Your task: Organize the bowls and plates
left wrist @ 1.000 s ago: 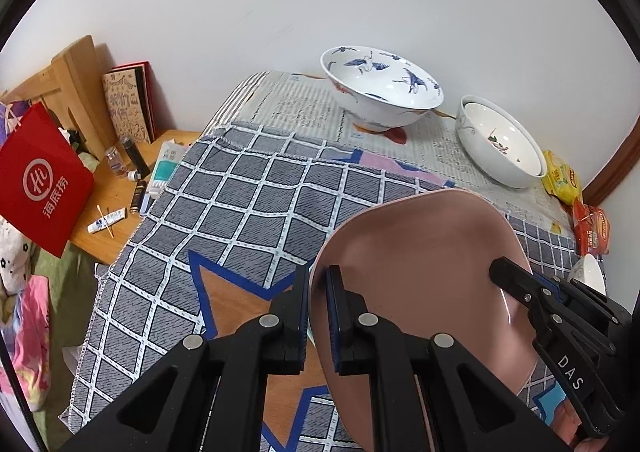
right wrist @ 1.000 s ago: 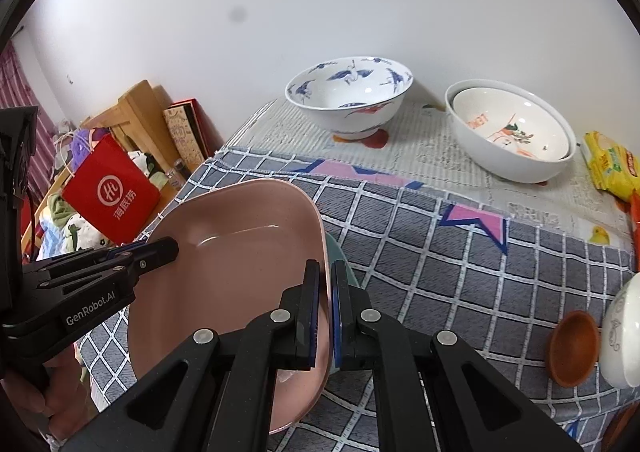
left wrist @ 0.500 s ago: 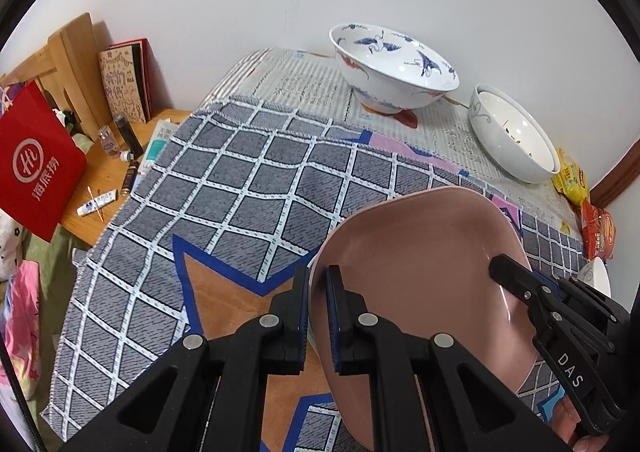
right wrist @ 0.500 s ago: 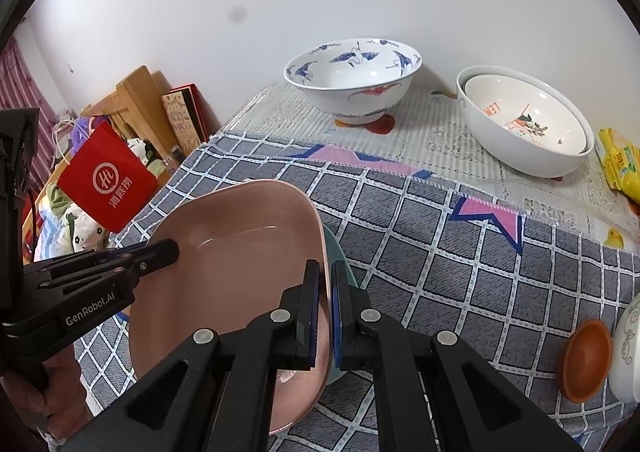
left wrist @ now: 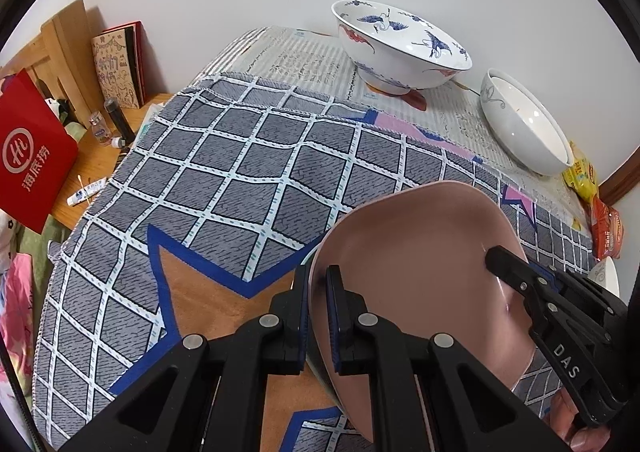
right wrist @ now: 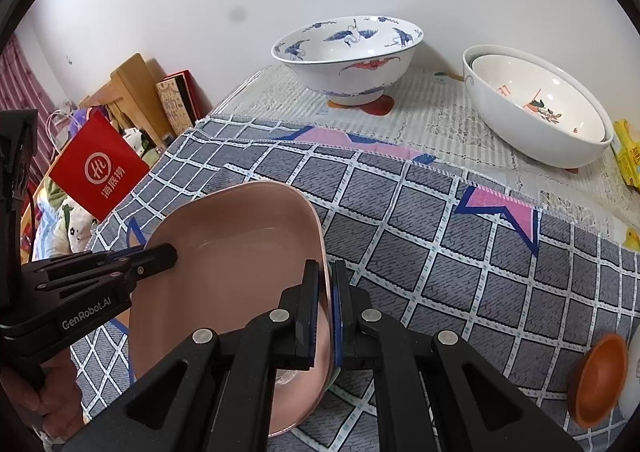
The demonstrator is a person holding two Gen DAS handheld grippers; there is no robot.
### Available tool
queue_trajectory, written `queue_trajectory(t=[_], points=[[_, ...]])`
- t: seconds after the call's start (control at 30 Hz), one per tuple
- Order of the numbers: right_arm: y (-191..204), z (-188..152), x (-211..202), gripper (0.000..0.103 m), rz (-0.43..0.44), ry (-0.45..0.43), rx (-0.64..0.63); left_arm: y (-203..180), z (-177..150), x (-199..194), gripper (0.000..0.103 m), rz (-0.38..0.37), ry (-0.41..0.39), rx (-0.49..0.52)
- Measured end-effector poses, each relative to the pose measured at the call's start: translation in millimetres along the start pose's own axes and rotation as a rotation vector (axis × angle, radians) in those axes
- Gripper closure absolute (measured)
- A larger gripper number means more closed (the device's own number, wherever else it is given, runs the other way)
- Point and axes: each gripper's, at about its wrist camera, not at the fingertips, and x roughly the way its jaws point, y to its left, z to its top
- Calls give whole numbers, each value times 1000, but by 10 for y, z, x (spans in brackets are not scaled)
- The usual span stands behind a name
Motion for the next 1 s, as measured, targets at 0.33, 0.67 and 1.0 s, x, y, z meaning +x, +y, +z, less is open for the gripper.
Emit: queue_trajectory(t=[0.33, 0.67, 1.0], points=[[41, -23, 87, 92, -23, 8, -51, -15, -21, -52, 93, 5, 4, 21], [92, -49, 37, 88, -62, -9, -74, -31, -113, -209, 79, 15, -9, 48], [-151, -225, -503, 88, -53, -67, 27, -247, -189, -477, 79, 7, -42, 90]])
